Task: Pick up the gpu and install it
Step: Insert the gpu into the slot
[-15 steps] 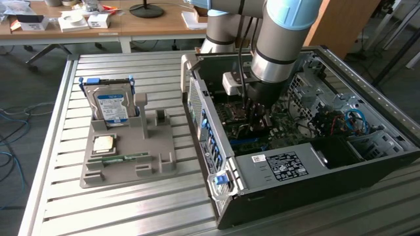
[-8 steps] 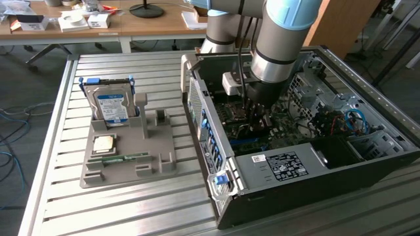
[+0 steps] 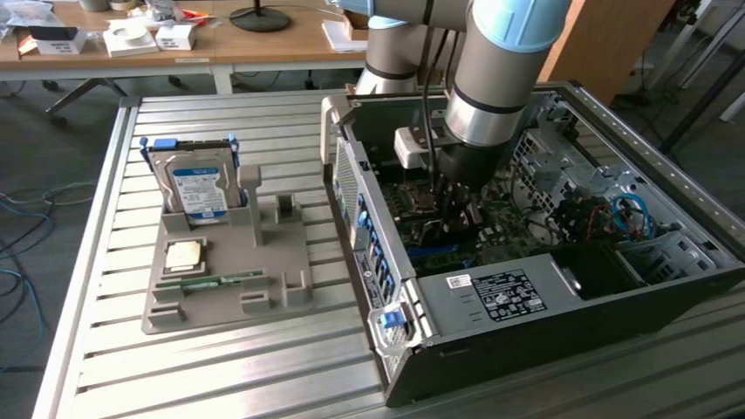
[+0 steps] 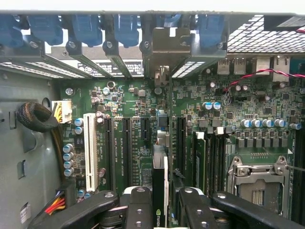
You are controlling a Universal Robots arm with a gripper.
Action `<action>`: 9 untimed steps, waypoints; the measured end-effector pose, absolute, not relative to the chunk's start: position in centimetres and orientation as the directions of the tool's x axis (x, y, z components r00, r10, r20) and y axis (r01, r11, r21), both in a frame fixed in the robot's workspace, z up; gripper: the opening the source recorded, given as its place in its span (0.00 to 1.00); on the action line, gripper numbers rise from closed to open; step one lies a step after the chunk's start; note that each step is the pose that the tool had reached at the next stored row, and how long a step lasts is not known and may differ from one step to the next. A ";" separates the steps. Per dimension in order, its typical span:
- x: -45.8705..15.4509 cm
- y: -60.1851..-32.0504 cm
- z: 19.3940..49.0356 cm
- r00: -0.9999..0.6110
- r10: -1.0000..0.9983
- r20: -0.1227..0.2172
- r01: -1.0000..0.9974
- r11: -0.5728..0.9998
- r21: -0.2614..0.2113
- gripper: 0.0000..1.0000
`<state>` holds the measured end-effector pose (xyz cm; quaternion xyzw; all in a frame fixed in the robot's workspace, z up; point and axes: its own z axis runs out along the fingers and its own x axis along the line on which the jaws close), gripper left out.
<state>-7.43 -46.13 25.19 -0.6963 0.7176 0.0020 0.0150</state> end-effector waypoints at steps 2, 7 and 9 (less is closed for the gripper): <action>-7.4 -46.1 25.2 -0.030 -0.999 -0.025 -0.999 0.030 -0.018 0.26; -7.4 -46.1 25.2 -0.030 -0.999 -0.034 -0.999 0.031 -0.018 0.26; -7.4 -46.1 25.2 -0.030 -0.999 -0.031 -0.999 0.030 -0.018 0.26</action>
